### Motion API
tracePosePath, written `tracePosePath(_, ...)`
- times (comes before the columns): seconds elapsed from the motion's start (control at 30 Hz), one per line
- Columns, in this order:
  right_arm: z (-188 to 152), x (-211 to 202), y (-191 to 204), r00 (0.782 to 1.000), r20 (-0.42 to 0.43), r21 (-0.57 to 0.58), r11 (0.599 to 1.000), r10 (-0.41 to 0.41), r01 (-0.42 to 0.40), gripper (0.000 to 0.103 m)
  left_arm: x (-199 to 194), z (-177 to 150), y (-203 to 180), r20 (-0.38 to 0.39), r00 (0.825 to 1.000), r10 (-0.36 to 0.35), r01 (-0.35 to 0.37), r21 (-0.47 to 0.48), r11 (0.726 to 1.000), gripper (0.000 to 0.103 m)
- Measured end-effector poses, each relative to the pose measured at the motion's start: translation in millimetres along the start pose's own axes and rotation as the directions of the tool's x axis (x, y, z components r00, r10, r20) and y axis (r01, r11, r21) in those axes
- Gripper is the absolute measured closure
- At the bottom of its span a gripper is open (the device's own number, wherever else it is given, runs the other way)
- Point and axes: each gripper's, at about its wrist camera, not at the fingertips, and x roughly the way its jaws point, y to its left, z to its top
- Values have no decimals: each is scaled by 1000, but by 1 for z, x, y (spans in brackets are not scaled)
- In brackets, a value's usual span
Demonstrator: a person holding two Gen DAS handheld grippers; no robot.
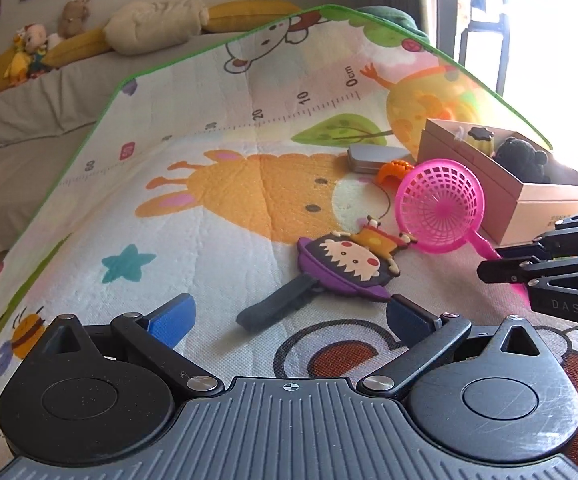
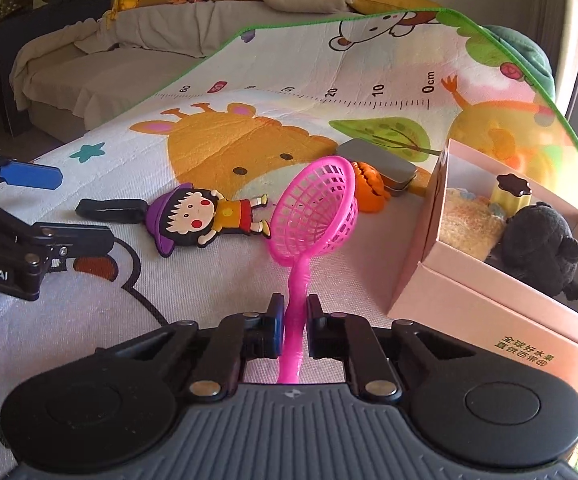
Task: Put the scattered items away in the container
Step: 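Grasp the pink net scoop by its handle with the right gripper, then grasp the Maruko-chan keychain with the left gripper while right holds the scoop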
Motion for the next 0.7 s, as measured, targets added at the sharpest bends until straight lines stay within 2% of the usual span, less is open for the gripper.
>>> tracePosePath(0.13, -26, -35, -16, 1000, -3, 7, 1000, -19, 19, 92, 11, 9, -15, -11, 999, -40, 40, 53, 998, 0)
tracePosePath(0.23, -52, -59, -33, 997, -19, 33, 997, -68, 69, 93, 25, 18, -29, -28, 997, -71, 73, 88, 993, 0)
tracePosePath(0.37, -81, -80, -59, 989, -34, 92, 985, -146, 148, 92, 35, 27, -46, -39, 998, -58, 61, 101, 993, 0)
tracePosePath(0.43, -86, -91, -67, 991, -3, 121, 984, -135, 134, 82, 28, 27, -51, -27, 998, -57, 60, 91, 994, 0)
tracePosePath(0.5, -82, -99, -67, 993, 47, 123, 987, -105, 98, 52, 18, 24, -54, -13, 999, -44, 45, 83, 996, 0)
tracePosePath(0.57, -69, -101, -62, 994, 98, 113, 993, -55, 44, 45, 7, 16, -53, -14, 999, -31, 32, 69, 997, 0)
tracePosePath(0.63, -47, -92, -55, 993, 115, 112, 992, 39, -52, 43, -1, 8, -46, -27, 999, -28, 30, 45, 999, 0)
tracePosePath(0.7, -18, -73, -48, 982, 115, 137, 977, 151, -166, 33, -9, -1, -35, -45, 999, -30, 30, 7, 1000, 0)
